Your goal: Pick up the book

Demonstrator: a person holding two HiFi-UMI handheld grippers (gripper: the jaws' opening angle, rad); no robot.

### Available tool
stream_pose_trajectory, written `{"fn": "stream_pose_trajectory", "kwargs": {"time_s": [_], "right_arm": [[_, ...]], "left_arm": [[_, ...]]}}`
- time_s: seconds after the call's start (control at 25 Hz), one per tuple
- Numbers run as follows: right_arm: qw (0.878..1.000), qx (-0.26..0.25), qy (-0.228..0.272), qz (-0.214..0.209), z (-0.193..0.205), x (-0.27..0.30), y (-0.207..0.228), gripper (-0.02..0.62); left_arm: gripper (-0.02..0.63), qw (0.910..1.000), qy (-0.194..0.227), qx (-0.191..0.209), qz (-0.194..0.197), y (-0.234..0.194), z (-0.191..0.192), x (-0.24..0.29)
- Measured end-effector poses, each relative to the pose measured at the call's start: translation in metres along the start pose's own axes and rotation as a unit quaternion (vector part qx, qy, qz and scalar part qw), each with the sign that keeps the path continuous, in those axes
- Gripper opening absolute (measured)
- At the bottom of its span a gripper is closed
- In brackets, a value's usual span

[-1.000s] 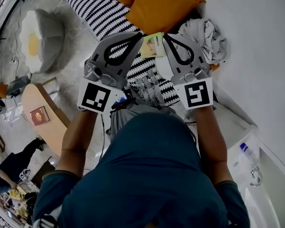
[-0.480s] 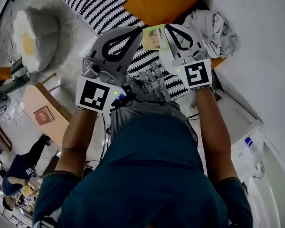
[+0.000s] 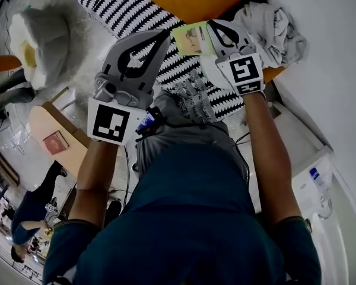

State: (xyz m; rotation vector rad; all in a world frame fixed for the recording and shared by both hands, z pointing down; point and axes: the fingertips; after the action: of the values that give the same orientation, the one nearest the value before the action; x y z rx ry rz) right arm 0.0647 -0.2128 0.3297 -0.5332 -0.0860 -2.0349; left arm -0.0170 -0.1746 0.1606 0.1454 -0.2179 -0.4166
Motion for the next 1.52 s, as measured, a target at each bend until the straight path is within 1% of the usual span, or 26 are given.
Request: {"fn": "stream_pose_trajectory", "kwargs": {"time_s": [0.16, 0.32, 0.48, 0.64, 0.8, 1.0, 1.16, 1.28, 1.36, 1.52], "right_arm": [[0.999, 0.019, -0.038, -0.008, 0.034, 0.027, 0.001, 0.014], [0.995, 0.044, -0.085, -0.013, 0.072, 0.049, 0.002, 0.021], [0.988, 0.078, -0.128, -0.020, 0.109, 0.068, 0.001, 0.065], [0.976, 0.113, -0.185, -0.026, 0.152, 0.084, -0.001, 0.102], [0.959, 0.149, -0.241, -0.023, 0.196, 0.095, 0.001, 0.133], [0.938, 0.182, -0.294, -0.023, 0.231, 0.104, -0.002, 0.161], [0.923, 0.210, -0.321, -0.028, 0.252, 0.111, -0.003, 0.197], [0.916, 0.223, -0.332, -0.032, 0.265, 0.114, -0.004, 0.219], [0.913, 0.226, -0.337, -0.039, 0.273, 0.116, -0.007, 0.230], [0.915, 0.212, -0.339, -0.052, 0.286, 0.117, -0.017, 0.244]], "left_arm": [[0.003, 1.0000, -0.002, -0.006, -0.002, -0.008, 0.015, 0.002], [0.003, 0.9997, -0.005, -0.021, -0.004, -0.013, 0.032, 0.003], [0.004, 0.9994, -0.007, -0.031, -0.009, -0.017, 0.047, 0.002], [0.003, 0.9990, -0.011, -0.042, -0.012, -0.021, 0.060, 0.002], [0.003, 0.9986, -0.013, -0.050, -0.014, -0.023, 0.070, 0.006], [0.003, 0.9981, -0.017, -0.057, -0.013, -0.026, 0.082, 0.002], [0.003, 0.9976, -0.021, -0.064, -0.014, -0.030, 0.093, 0.002], [0.003, 0.9973, -0.026, -0.068, -0.012, -0.030, 0.105, 0.005], [0.003, 0.9970, -0.031, -0.070, -0.009, -0.029, 0.114, 0.007], [0.003, 0.9961, -0.039, -0.079, -0.005, -0.027, 0.127, 0.008]]}}
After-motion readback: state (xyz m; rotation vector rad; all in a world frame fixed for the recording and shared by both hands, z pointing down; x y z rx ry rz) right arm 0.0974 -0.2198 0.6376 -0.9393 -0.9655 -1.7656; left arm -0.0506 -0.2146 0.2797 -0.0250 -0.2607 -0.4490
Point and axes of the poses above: the fingertips, and each gripper's own axes: x forward along the fingers, y to its right, z out of its underside, and after that the axes turned 12 degrees about z, right-handed
